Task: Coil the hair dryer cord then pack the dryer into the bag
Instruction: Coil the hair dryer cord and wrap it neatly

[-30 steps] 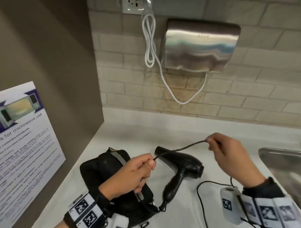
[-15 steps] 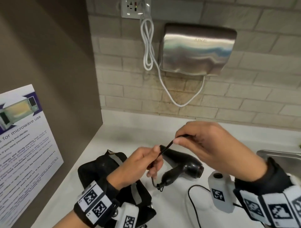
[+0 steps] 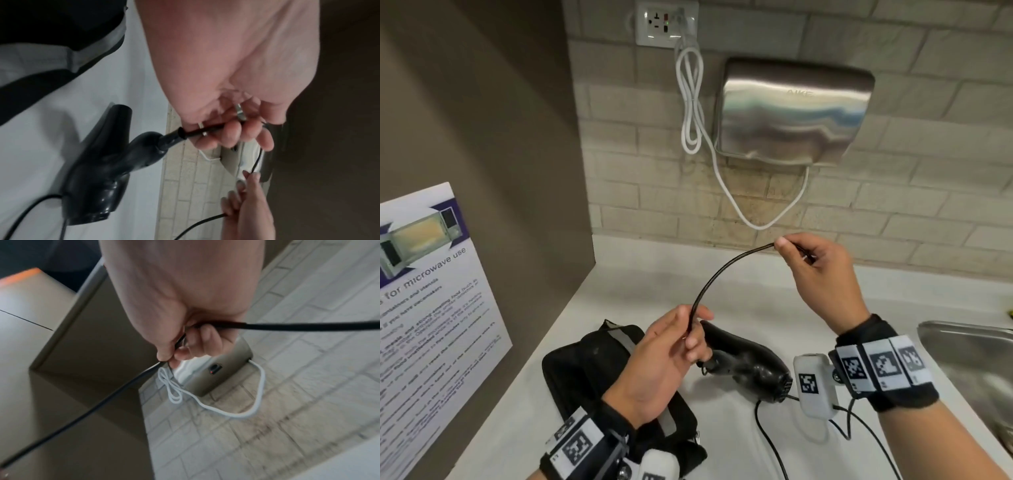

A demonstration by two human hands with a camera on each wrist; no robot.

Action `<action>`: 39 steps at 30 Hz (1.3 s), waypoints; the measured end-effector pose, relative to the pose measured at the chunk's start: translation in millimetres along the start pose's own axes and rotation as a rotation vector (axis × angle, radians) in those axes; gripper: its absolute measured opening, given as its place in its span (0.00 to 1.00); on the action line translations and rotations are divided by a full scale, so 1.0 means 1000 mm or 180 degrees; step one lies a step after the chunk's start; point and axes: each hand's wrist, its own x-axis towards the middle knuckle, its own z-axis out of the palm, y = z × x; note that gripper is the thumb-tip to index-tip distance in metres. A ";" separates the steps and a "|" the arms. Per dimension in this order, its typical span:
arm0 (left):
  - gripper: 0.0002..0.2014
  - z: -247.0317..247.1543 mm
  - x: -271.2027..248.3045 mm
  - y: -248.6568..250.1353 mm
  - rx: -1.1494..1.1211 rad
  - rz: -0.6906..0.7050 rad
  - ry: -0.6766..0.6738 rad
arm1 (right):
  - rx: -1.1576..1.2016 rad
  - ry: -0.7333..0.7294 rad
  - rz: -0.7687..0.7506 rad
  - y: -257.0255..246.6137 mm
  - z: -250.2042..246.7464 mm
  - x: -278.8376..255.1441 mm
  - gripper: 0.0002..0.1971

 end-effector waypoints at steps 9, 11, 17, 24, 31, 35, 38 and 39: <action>0.11 -0.012 -0.005 0.000 0.0257 -0.0471 -0.0012 | -0.0190 0.0405 0.0124 0.027 0.006 -0.003 0.07; 0.12 -0.009 -0.005 0.002 -0.0154 -0.0418 0.0099 | -0.0577 0.0201 0.0081 0.035 0.016 -0.011 0.08; 0.10 0.010 0.004 0.023 -0.0847 0.0090 0.0452 | -0.1359 -0.0770 -0.0169 0.040 0.039 -0.059 0.10; 0.13 0.015 0.016 0.033 -0.0835 0.0376 0.0607 | -0.2421 -0.1835 -0.0610 -0.016 0.040 -0.123 0.09; 0.15 0.024 0.013 0.034 -0.0354 0.0336 0.0511 | -0.3210 -0.2120 -0.1304 -0.053 0.021 -0.129 0.24; 0.15 0.031 0.007 0.032 0.0121 0.0331 0.0387 | -0.2858 -0.2181 -0.1470 -0.078 0.001 -0.110 0.17; 0.14 0.036 0.002 0.031 0.0427 0.0300 0.0230 | -0.2607 -0.2373 -0.1475 -0.087 -0.008 -0.091 0.18; 0.14 0.037 0.000 0.031 0.0475 0.0281 0.0196 | -0.2453 -0.2318 -0.1479 -0.088 -0.011 -0.085 0.16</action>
